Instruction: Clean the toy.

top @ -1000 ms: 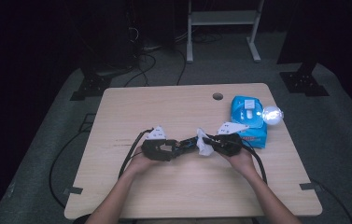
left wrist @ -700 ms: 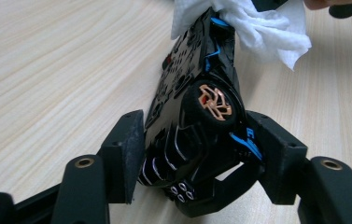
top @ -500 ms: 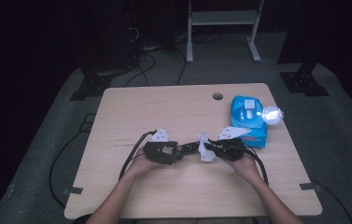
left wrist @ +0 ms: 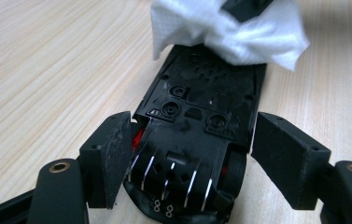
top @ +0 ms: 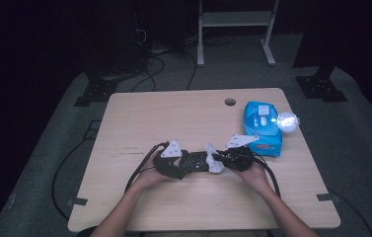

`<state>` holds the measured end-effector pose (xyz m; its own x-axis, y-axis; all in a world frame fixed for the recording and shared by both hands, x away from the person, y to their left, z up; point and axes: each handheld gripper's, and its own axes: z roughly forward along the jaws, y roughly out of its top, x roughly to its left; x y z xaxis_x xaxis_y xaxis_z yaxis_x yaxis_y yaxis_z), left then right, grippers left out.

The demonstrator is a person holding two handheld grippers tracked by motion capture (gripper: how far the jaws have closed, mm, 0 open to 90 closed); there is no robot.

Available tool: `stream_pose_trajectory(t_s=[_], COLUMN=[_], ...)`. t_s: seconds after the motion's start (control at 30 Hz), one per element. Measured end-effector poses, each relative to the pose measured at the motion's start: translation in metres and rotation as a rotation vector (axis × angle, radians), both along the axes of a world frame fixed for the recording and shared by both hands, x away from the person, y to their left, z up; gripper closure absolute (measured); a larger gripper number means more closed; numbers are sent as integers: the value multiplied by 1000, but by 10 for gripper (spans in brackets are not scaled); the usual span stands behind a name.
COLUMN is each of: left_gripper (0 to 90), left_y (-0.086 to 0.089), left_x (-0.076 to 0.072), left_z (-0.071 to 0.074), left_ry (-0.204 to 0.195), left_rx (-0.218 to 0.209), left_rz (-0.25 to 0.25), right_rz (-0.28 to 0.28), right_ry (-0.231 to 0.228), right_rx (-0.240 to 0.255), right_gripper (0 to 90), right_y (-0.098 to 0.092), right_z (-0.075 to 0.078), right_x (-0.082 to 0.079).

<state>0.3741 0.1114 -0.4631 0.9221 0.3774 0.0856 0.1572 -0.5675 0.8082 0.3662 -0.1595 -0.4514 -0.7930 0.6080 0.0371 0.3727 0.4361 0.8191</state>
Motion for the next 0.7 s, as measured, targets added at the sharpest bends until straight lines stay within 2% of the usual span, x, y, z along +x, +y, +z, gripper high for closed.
stream_pose_trajectory(t_s=[0.03,0.13,0.23,0.4,0.47,0.57,0.63,0.7], left_gripper=[275,207,178,129,118,107,152,191], left_y=[1,3,5,4,3,1,-1,-3], left_x=[0,1,2,6,8,10,10,7], left_z=[1,4,3,-5,-9,-12,-13,-13], left_ry=[-11,-10,-1,44,58,73,94,83], left_rx=[-11,-52,-56,-17,15,27,27,39], left_rz=[2,18,32,34,37,37,15,3], right_rz=[-5,-10,-10,-10,-13,-12,-15,-19], right_ry=[1,7,10,3,5,2,-1,0], right_rx=[8,4,8,13,20,16,20,23], right_gripper=[813,813,813,805,806,805,805,804], right_y=[0,-1,-2,-3,-4,-4,-4,-4], right_z=[-2,-8,-10,-11,-13,-13,-14,-14], right_x=[0,0,0,0,0,0,1,1])
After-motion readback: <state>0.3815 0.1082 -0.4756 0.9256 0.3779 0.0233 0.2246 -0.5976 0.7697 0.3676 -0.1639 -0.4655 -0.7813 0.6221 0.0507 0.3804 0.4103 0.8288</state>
